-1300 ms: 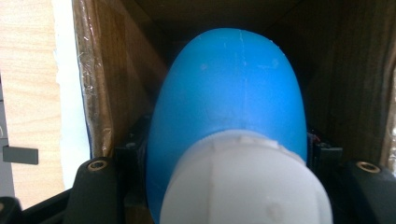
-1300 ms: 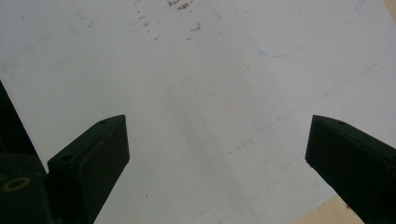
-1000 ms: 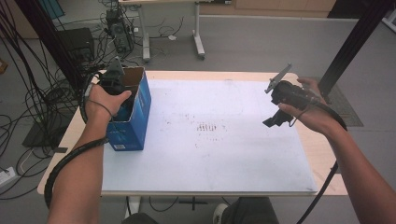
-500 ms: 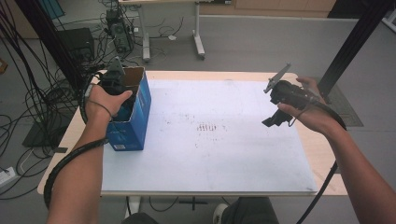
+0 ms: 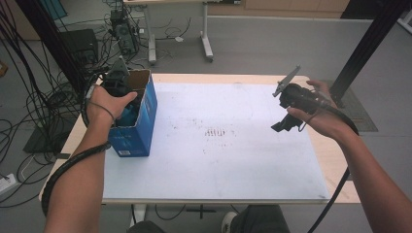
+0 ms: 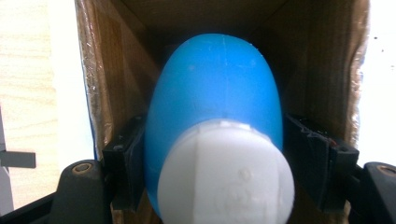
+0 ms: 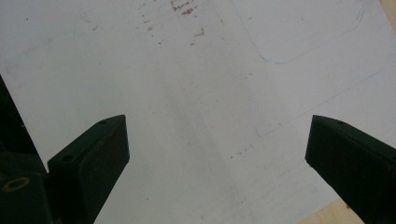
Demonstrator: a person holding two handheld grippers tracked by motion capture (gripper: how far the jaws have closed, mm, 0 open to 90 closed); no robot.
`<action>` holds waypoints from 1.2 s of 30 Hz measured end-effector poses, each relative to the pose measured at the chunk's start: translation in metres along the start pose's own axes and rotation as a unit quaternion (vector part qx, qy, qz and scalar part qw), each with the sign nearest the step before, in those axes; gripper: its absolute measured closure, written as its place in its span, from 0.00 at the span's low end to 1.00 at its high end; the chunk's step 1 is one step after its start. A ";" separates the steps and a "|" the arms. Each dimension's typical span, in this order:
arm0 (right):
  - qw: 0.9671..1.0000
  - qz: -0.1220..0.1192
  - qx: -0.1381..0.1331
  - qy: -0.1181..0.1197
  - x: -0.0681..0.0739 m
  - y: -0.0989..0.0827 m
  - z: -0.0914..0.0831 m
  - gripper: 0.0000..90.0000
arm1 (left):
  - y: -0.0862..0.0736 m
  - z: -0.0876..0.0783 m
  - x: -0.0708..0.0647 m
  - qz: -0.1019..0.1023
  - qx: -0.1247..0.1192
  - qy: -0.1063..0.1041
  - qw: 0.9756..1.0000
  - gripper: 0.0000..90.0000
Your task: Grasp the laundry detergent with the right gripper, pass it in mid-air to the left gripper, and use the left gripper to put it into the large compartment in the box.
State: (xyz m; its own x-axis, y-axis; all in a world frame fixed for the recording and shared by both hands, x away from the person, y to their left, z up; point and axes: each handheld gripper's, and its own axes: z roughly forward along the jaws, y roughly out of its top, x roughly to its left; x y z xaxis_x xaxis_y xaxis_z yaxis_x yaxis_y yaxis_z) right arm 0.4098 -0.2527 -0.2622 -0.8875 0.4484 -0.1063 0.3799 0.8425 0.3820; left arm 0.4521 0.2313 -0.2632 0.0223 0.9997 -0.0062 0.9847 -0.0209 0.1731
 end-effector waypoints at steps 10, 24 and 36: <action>1.000 -0.004 -0.002 0.002 0.001 0.004 0.002 0.07 | 0.000 -0.012 0.000 0.008 -0.007 0.015 1.000 0.28; 1.000 -0.005 -0.002 0.004 0.002 0.010 0.005 0.07 | -0.006 -0.032 -0.001 0.023 -0.011 0.037 0.999 0.26; 1.000 0.006 -0.005 0.002 -0.001 0.016 0.001 0.07 | -0.009 -0.065 -0.015 0.041 -0.035 0.018 0.998 0.21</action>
State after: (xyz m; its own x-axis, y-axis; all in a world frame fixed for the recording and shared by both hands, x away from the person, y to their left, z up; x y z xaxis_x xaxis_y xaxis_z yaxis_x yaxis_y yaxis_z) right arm 0.4168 -0.2395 -0.2570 -0.8843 0.4565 -0.0978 0.3873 0.8344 0.3922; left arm 0.4321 0.2173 -0.2011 0.0945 0.9945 0.0458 0.9655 -0.1028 0.2392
